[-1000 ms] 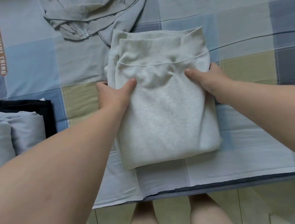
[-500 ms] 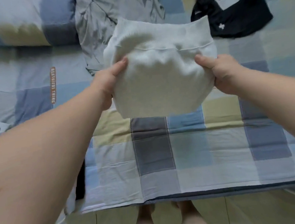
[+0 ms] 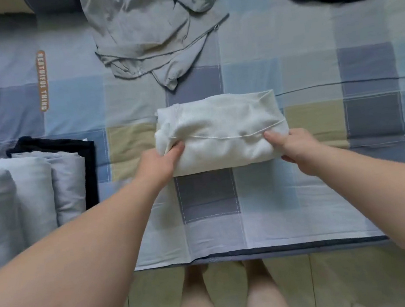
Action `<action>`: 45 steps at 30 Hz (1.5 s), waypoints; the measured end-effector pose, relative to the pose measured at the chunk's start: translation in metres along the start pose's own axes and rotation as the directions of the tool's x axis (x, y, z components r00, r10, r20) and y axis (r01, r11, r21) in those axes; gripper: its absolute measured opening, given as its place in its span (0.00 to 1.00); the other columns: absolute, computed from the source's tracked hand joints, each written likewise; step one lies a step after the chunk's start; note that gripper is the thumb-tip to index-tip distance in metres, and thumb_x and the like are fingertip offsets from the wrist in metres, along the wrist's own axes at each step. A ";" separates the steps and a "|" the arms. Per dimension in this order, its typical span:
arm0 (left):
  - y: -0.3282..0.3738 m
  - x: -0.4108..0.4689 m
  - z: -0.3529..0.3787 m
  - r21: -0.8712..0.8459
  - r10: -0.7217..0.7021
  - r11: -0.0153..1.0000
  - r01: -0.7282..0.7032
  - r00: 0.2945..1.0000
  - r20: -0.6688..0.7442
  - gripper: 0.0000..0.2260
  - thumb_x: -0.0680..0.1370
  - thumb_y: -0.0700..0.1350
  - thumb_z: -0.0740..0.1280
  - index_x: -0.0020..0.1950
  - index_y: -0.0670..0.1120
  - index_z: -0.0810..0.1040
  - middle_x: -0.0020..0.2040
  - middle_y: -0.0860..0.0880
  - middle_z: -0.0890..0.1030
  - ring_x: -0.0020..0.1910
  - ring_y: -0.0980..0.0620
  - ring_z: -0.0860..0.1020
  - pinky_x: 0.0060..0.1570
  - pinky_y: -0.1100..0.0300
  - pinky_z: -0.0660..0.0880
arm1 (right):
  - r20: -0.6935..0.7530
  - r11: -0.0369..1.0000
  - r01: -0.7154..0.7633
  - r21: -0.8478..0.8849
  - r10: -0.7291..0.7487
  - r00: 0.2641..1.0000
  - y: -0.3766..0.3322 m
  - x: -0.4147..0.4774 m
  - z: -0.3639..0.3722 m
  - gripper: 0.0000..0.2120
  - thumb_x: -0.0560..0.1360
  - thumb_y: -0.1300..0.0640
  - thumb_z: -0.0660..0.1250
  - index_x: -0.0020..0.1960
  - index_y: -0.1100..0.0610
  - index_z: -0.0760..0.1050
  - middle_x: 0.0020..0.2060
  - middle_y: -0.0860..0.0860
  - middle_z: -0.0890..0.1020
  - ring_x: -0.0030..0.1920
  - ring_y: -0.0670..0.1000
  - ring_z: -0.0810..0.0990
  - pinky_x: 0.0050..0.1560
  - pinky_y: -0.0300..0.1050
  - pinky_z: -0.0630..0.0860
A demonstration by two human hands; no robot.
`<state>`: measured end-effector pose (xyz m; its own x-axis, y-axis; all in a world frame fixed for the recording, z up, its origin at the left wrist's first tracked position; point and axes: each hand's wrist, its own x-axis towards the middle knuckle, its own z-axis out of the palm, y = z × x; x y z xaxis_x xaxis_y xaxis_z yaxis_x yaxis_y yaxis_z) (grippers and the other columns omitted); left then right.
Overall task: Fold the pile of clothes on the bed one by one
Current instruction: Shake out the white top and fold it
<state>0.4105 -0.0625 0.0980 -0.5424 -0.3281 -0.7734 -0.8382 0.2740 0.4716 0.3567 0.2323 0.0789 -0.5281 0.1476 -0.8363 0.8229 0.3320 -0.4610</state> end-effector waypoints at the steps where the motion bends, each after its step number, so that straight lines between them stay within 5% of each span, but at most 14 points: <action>1: -0.003 0.004 0.004 0.026 -0.008 1.000 0.009 0.999 -0.036 0.21 0.74 0.65 0.70 0.53 0.49 0.80 0.51 0.48 0.82 0.52 0.43 0.80 0.55 0.52 0.77 | -0.016 1.000 0.002 -0.010 -0.002 1.000 0.003 0.001 0.002 0.18 0.76 0.47 0.73 0.60 0.58 0.77 0.51 0.52 0.82 0.51 0.53 0.81 0.59 0.51 0.77; 5: 0.009 0.007 0.015 0.347 0.188 0.934 -0.086 0.943 -0.273 0.34 0.74 0.60 0.72 0.74 0.49 0.63 0.68 0.46 0.72 0.67 0.41 0.72 0.62 0.48 0.70 | -0.127 0.987 0.133 -0.093 -0.145 0.981 -0.007 0.000 0.011 0.21 0.76 0.48 0.73 0.63 0.57 0.73 0.60 0.56 0.79 0.59 0.58 0.79 0.64 0.58 0.76; 7: 0.017 -0.002 0.017 0.670 0.487 0.709 -0.220 0.840 -0.240 0.37 0.75 0.54 0.73 0.79 0.54 0.56 0.78 0.46 0.61 0.75 0.41 0.62 0.70 0.46 0.62 | -0.239 0.909 0.209 -0.361 -0.307 0.921 -0.015 -0.007 0.018 0.36 0.74 0.48 0.74 0.76 0.55 0.61 0.73 0.57 0.67 0.71 0.61 0.68 0.72 0.56 0.65; 10: 0.008 0.005 0.026 0.818 0.717 0.370 -0.441 0.695 0.050 0.37 0.74 0.41 0.71 0.78 0.60 0.58 0.81 0.48 0.57 0.79 0.42 0.57 0.73 0.45 0.57 | -0.075 0.462 0.291 -0.838 -0.625 0.777 -0.014 -0.019 0.034 0.48 0.72 0.46 0.73 0.82 0.47 0.47 0.81 0.54 0.47 0.80 0.60 0.50 0.76 0.61 0.51; 12: 0.000 0.017 0.033 0.814 0.699 0.316 -0.487 0.700 0.147 0.36 0.75 0.36 0.66 0.78 0.61 0.60 0.82 0.49 0.57 0.80 0.44 0.56 0.75 0.45 0.55 | 0.148 0.154 0.369 -0.917 -0.727 0.670 -0.005 -0.013 0.049 0.43 0.73 0.49 0.73 0.81 0.46 0.52 0.82 0.55 0.51 0.80 0.61 0.51 0.76 0.64 0.47; 14: 0.000 0.030 0.039 0.791 0.638 0.369 -0.488 0.752 0.166 0.32 0.79 0.38 0.62 0.79 0.61 0.60 0.82 0.49 0.56 0.81 0.45 0.53 0.76 0.43 0.53 | 0.272 0.021 0.413 -0.911 -0.721 0.637 0.003 0.000 0.063 0.35 0.78 0.49 0.65 0.81 0.47 0.55 0.82 0.54 0.53 0.81 0.60 0.52 0.76 0.63 0.40; 18: 0.010 0.060 0.052 0.724 0.564 0.538 -0.432 0.822 0.071 0.25 0.82 0.46 0.56 0.80 0.57 0.61 0.82 0.52 0.57 0.82 0.47 0.50 0.77 0.40 0.50 | 0.245 0.143 0.407 -0.902 -0.606 0.757 0.002 0.035 0.080 0.35 0.78 0.35 0.39 0.81 0.47 0.39 0.82 0.50 0.41 0.81 0.54 0.39 0.74 0.54 0.25; 22: 0.004 0.089 0.069 0.728 0.611 0.550 -0.409 0.792 -0.017 0.27 0.80 0.59 0.49 0.79 0.57 0.63 0.81 0.53 0.61 0.81 0.45 0.52 0.78 0.40 0.51 | 0.218 0.196 0.473 -0.859 -0.696 0.684 0.008 0.075 0.090 0.35 0.79 0.36 0.45 0.81 0.48 0.39 0.82 0.54 0.45 0.81 0.56 0.42 0.78 0.58 0.34; 27: -0.017 0.114 0.085 0.747 0.746 0.501 -0.437 0.656 -0.117 0.26 0.79 0.58 0.54 0.78 0.57 0.67 0.79 0.51 0.65 0.80 0.42 0.58 0.76 0.36 0.54 | 0.160 0.152 0.537 -0.830 -0.857 0.490 0.026 0.104 0.095 0.34 0.78 0.40 0.51 0.81 0.52 0.52 0.80 0.59 0.57 0.80 0.61 0.54 0.78 0.65 0.49; 33: -0.014 0.112 0.082 0.744 0.715 0.518 -0.423 0.692 -0.104 0.27 0.79 0.59 0.53 0.79 0.59 0.64 0.80 0.53 0.63 0.80 0.43 0.56 0.76 0.36 0.53 | 0.164 0.148 0.545 -0.825 -0.861 0.481 0.024 0.104 0.094 0.34 0.78 0.39 0.51 0.80 0.51 0.52 0.80 0.59 0.58 0.80 0.61 0.54 0.77 0.65 0.49; 40: -0.007 0.101 0.078 0.714 0.614 0.604 -0.355 0.778 -0.133 0.31 0.78 0.65 0.51 0.81 0.60 0.54 0.83 0.54 0.50 0.81 0.47 0.48 0.78 0.41 0.47 | 0.153 0.220 0.504 -0.835 -0.787 0.597 0.017 0.087 0.089 0.37 0.77 0.35 0.51 0.82 0.48 0.47 0.82 0.57 0.50 0.81 0.58 0.47 0.78 0.61 0.40; 43: -0.006 0.089 0.070 0.544 0.448 0.806 -0.233 0.841 -0.303 0.42 0.73 0.72 0.61 0.82 0.56 0.50 0.83 0.52 0.49 0.81 0.47 0.51 0.76 0.43 0.51 | -0.044 0.398 0.297 -0.868 -0.657 0.752 0.019 0.073 0.074 0.49 0.70 0.23 0.50 0.82 0.46 0.38 0.81 0.54 0.40 0.81 0.55 0.40 0.76 0.61 0.36; 45: -0.006 0.081 0.063 0.346 0.268 0.928 -0.135 0.889 -0.370 0.50 0.67 0.74 0.68 0.81 0.54 0.52 0.81 0.50 0.56 0.78 0.45 0.59 0.74 0.45 0.57 | -0.201 0.600 0.187 -0.778 -0.519 0.831 0.025 0.062 0.062 0.57 0.66 0.21 0.59 0.81 0.45 0.36 0.81 0.53 0.39 0.81 0.56 0.42 0.77 0.62 0.42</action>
<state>0.3757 -0.0337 0.0059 -0.7280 -0.5534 -0.4048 -0.6850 0.6118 0.3955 0.3572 0.1915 -0.0029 -0.9079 0.1373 -0.3962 0.2320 0.9515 -0.2020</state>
